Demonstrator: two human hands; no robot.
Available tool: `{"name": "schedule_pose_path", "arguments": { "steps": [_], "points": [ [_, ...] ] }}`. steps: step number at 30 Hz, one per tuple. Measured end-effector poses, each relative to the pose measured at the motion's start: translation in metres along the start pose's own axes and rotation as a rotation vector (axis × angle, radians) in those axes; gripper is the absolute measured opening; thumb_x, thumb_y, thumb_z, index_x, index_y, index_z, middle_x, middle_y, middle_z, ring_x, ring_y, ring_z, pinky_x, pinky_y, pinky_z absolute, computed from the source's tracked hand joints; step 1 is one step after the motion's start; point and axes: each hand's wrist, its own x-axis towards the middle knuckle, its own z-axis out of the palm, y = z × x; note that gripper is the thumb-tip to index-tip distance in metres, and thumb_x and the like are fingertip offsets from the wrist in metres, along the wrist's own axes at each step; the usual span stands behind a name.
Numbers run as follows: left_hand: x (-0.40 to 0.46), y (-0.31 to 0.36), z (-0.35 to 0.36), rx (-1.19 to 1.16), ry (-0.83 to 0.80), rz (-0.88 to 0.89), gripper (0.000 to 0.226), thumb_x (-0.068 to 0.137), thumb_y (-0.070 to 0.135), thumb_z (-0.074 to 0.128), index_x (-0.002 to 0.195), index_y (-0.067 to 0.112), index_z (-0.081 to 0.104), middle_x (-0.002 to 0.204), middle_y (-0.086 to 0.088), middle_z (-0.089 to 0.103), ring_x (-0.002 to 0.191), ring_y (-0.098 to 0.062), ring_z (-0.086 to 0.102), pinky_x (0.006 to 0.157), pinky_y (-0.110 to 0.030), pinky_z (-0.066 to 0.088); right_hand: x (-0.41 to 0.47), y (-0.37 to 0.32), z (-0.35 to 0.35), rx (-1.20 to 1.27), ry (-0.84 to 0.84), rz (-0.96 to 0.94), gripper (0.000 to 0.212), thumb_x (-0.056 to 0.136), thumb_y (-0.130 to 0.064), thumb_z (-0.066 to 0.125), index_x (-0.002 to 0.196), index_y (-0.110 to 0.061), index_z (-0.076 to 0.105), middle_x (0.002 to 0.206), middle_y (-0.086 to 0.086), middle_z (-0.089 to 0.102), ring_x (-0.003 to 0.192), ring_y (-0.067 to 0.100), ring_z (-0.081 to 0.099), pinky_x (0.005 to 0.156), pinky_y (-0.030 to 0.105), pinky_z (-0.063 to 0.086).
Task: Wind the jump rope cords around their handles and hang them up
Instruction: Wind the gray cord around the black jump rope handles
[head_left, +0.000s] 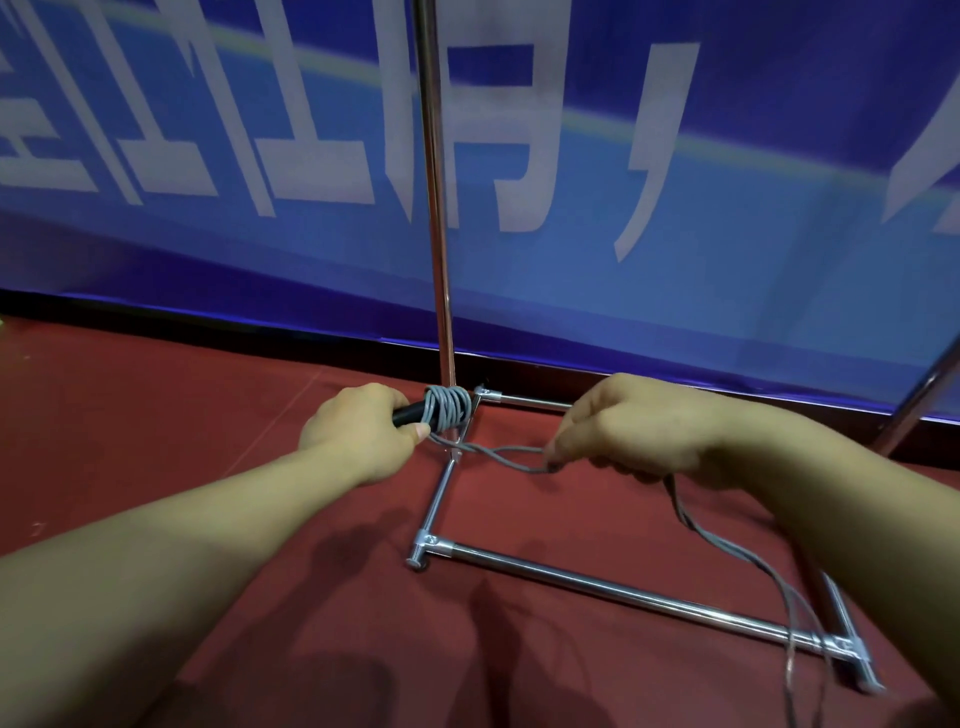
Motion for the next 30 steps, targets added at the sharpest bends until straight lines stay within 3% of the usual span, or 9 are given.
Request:
{"name": "schedule_pose_path", "arguments": {
  "steps": [3,6,11,15,18,21,24,28,30],
  "points": [
    [0.0,0.002,0.0,-0.015,-0.016,0.014,0.023,0.088,0.055,0.064,0.097,0.034,0.069,0.085,0.004,0.068,0.089,-0.027,0.066,0.077,-0.033,0.053,-0.001,0.002,-0.001,0.071,-0.044,-0.023,0.028,0.081,-0.035,0.079,0.081,-0.007,0.072,0.056,-0.002,0.039,0.05,0.013,0.028,0.047,0.025,0.024],
    [-0.001,0.006,0.001,0.021,-0.084,0.064,0.022,0.088,0.054,0.065,0.089,0.032,0.066,0.082,0.005,0.066,0.086,-0.025,0.065,0.074,-0.032,0.052,-0.002,0.001,-0.002,0.144,-0.026,-0.073,0.026,0.087,-0.03,0.073,0.068,-0.013,0.069,0.052,-0.004,0.038,0.048,0.012,0.031,0.046,0.025,0.026],
    [-0.004,0.013,0.005,0.13,-0.32,0.195,0.028,0.086,0.053,0.068,0.098,0.029,0.072,0.084,0.007,0.068,0.085,-0.02,0.065,0.078,-0.031,0.054,-0.001,0.002,-0.002,0.268,0.013,-0.153,0.046,0.096,-0.033,0.062,0.052,-0.021,0.06,0.054,-0.002,0.036,0.047,0.013,0.03,0.048,0.025,0.025],
    [-0.008,0.02,0.003,0.16,-0.461,0.289,0.028,0.087,0.049,0.069,0.101,0.025,0.073,0.089,0.002,0.072,0.087,-0.021,0.067,0.079,-0.03,0.054,0.004,0.004,0.001,0.35,0.095,-0.21,0.046,0.097,-0.033,0.061,0.053,-0.019,0.054,0.055,-0.002,0.034,0.049,0.015,0.029,0.047,0.026,0.024],
    [-0.013,0.023,0.005,0.037,-0.614,0.368,0.023,0.088,0.042,0.071,0.099,0.022,0.074,0.08,0.004,0.069,0.075,-0.016,0.063,0.072,-0.029,0.052,0.011,0.009,0.0,0.182,0.283,-0.214,0.043,0.095,-0.043,0.061,0.071,-0.008,0.067,0.058,0.003,0.035,0.053,0.018,0.032,0.051,0.026,0.027],
    [-0.022,0.031,0.001,-0.121,-0.735,0.446,0.016,0.09,0.035,0.072,0.1,0.022,0.074,0.071,0.009,0.062,0.063,-0.01,0.054,0.063,-0.026,0.046,0.019,0.016,-0.004,-0.022,0.505,-0.184,0.041,0.095,-0.045,0.06,0.078,-0.009,0.071,0.048,-0.007,0.037,0.04,0.006,0.033,0.047,0.024,0.029],
    [-0.03,0.042,-0.011,-0.183,-0.735,0.529,0.011,0.091,0.032,0.072,0.101,0.027,0.074,0.071,0.013,0.064,0.061,-0.003,0.054,0.063,-0.02,0.046,0.025,0.022,-0.011,-0.08,0.609,-0.168,0.039,0.096,-0.042,0.06,0.067,-0.016,0.067,0.046,-0.006,0.041,0.04,0.008,0.038,0.048,0.026,0.031],
    [-0.039,0.054,-0.024,-0.214,-0.704,0.619,0.011,0.092,0.037,0.07,0.102,0.031,0.071,0.077,0.015,0.066,0.066,0.002,0.058,0.065,-0.013,0.045,0.034,0.036,-0.018,-0.106,0.684,-0.128,0.034,0.096,-0.041,0.061,0.078,-0.015,0.073,0.049,-0.004,0.046,0.047,0.009,0.041,0.05,0.024,0.034],
    [-0.042,0.058,-0.028,-0.269,-0.738,0.629,0.01,0.094,0.036,0.068,0.1,0.029,0.07,0.073,0.014,0.064,0.064,-0.001,0.057,0.064,-0.017,0.046,0.038,0.041,-0.019,-0.075,0.686,-0.116,0.036,0.095,-0.041,0.062,0.078,-0.011,0.074,0.049,-0.004,0.045,0.046,0.01,0.038,0.05,0.025,0.034]
  ]
}}
